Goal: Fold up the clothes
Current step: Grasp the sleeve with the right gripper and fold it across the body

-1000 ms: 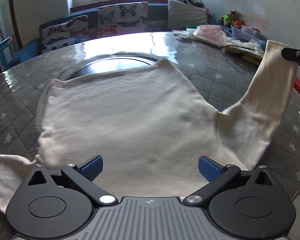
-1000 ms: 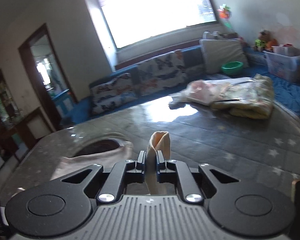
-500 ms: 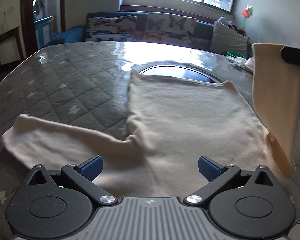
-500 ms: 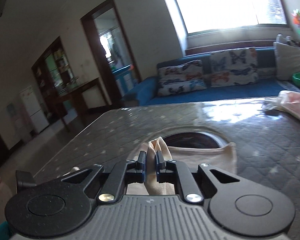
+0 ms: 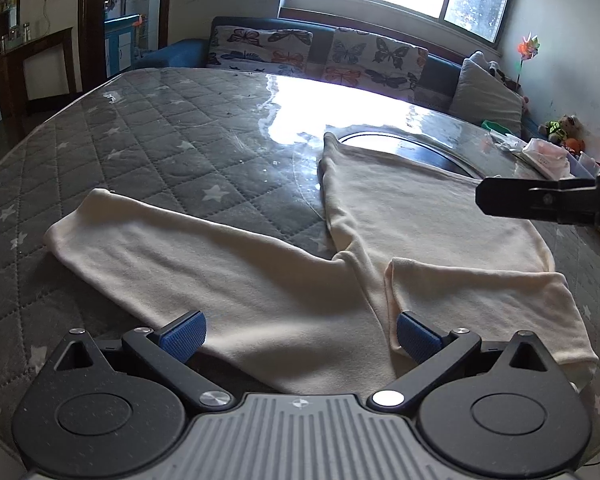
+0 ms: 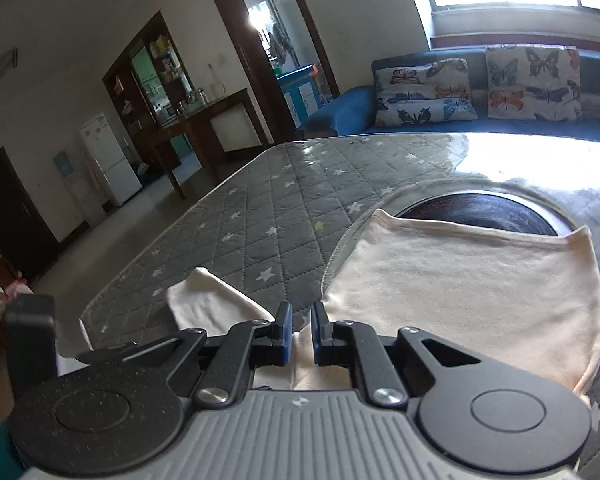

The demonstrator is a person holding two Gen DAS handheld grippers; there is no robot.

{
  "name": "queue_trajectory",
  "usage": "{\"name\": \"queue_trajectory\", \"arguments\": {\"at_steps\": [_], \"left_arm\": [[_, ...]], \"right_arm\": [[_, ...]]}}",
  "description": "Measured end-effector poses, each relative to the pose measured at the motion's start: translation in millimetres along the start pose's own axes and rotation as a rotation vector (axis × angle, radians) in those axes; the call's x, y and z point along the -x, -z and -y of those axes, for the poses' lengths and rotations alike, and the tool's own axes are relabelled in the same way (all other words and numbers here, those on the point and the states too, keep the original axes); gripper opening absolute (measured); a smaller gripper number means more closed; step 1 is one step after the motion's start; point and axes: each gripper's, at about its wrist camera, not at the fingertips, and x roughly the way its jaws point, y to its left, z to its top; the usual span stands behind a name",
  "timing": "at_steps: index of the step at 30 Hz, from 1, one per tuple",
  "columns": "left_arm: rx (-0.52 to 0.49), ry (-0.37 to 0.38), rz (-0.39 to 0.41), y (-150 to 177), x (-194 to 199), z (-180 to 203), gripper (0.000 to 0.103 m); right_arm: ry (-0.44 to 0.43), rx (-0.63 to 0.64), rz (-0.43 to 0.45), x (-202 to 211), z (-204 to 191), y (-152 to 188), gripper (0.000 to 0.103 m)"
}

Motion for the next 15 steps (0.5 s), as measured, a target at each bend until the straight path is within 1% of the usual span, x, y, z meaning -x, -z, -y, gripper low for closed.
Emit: {"name": "queue_trajectory", "arguments": {"at_steps": [3,8,11,15], "left_arm": [[-0.004,0.015,0.011,-1.0,3.8,0.6,0.103],[-0.028,0.044,0.036,-4.9,6.1,10.5,0.103],[-0.048,0.055,0.044,-7.1,5.7,20.0,0.102],[-0.088,0.088,0.054,-10.8,3.5,37.2,0.102]], "right_arm": [[0.036,0.017,0.002,9.2,10.4,1.7,0.011],[0.186,0.062,-0.008,42.1,40.9,19.3,0.012],[0.261,0.047,-0.036,58.6,64.9,37.7,0.012],[0.318,-0.007,-0.068,75.0,93.0,62.0,0.012]]}}
